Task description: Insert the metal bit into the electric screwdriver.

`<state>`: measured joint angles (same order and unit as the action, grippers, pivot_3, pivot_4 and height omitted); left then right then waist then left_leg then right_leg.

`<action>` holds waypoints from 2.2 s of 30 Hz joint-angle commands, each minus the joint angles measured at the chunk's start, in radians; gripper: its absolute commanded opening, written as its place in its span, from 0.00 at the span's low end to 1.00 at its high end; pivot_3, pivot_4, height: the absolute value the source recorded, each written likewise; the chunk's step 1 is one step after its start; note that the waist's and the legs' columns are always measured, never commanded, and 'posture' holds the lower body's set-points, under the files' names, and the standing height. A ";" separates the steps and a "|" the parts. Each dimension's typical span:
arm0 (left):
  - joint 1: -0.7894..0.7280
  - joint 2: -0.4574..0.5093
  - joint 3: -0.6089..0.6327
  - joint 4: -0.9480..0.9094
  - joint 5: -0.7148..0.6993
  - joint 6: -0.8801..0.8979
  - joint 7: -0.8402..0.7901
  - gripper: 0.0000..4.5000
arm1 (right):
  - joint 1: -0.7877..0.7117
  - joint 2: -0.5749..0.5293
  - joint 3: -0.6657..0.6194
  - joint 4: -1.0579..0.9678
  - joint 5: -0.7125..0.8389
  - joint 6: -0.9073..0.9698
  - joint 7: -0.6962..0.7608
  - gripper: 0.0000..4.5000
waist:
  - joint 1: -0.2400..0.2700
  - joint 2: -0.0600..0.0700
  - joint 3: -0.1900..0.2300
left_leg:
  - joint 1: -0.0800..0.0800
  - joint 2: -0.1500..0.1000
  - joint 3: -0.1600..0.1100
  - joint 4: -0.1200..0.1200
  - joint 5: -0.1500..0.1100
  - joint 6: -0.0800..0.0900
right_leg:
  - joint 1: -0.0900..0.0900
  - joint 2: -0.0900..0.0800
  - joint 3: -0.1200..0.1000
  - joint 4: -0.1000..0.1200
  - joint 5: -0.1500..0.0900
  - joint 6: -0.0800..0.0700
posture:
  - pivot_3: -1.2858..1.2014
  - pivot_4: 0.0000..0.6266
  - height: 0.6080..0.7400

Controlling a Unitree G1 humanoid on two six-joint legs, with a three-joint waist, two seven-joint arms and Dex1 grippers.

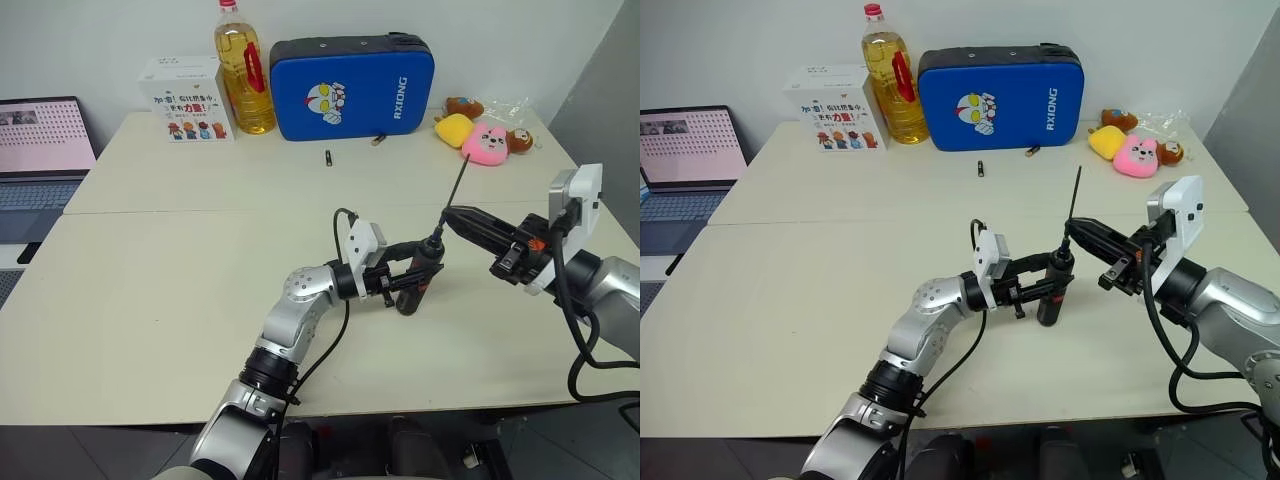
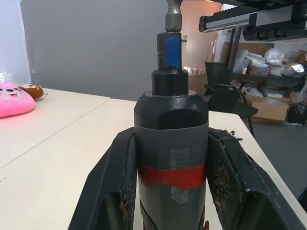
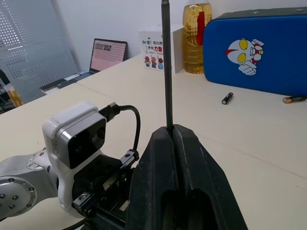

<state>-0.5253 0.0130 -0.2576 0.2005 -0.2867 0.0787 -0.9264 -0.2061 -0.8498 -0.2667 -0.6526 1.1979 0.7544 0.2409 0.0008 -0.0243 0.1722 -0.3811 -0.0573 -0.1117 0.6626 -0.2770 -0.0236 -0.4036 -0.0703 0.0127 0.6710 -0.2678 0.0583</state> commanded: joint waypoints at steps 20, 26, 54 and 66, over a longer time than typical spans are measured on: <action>-0.031 -0.009 -0.029 -0.033 0.073 -0.035 0.088 0.38 | 0.083 0.020 0.058 -0.105 0.042 0.073 -0.229 0.01 | 0.000 -0.002 -0.002 | 0.001 0.000 0.000 0.000 0.000 0.000 | 0.001 0.000 0.000 0.000 0.000 0.000 | 0.52 0.24 1.00; -0.024 -0.006 -0.033 -0.040 0.076 -0.036 0.094 0.38 | 0.099 0.023 0.060 -0.107 0.011 0.070 -0.211 0.01 | 0.000 -0.004 -0.003 | 0.001 0.000 0.000 0.000 0.000 0.000 | 0.001 0.000 0.000 0.000 0.000 0.000 | 0.52 0.24 1.00; -0.023 0.005 -0.033 -0.045 0.068 -0.034 0.093 0.38 | 0.091 0.054 0.041 -0.067 0.171 0.053 -0.337 0.01 | 0.000 -0.004 -0.004 | 0.008 0.002 -0.002 -0.001 -0.002 0.003 | 0.015 0.002 -0.002 -0.012 0.001 0.002 | 0.52 0.24 1.00; -0.049 0.006 -0.048 -0.043 0.084 0.014 0.119 0.38 | 0.073 0.006 0.102 -0.148 0.032 0.062 -0.336 0.01 | 0.000 -0.004 -0.004 | 0.009 0.002 -0.001 -0.001 -0.002 0.004 | 0.016 0.002 -0.001 -0.014 0.001 0.004 | 0.52 0.24 1.00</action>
<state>-0.5444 0.0156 -0.3081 0.1896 -0.2289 0.1031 -0.8291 -0.1526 -0.8166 -0.2408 -0.8048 1.2634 0.7546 -0.1322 0.0004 -0.0280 0.1679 -0.3718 -0.0551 -0.1128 0.6615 -0.2792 -0.0198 -0.3877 -0.0682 0.0114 0.6573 -0.2670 0.0622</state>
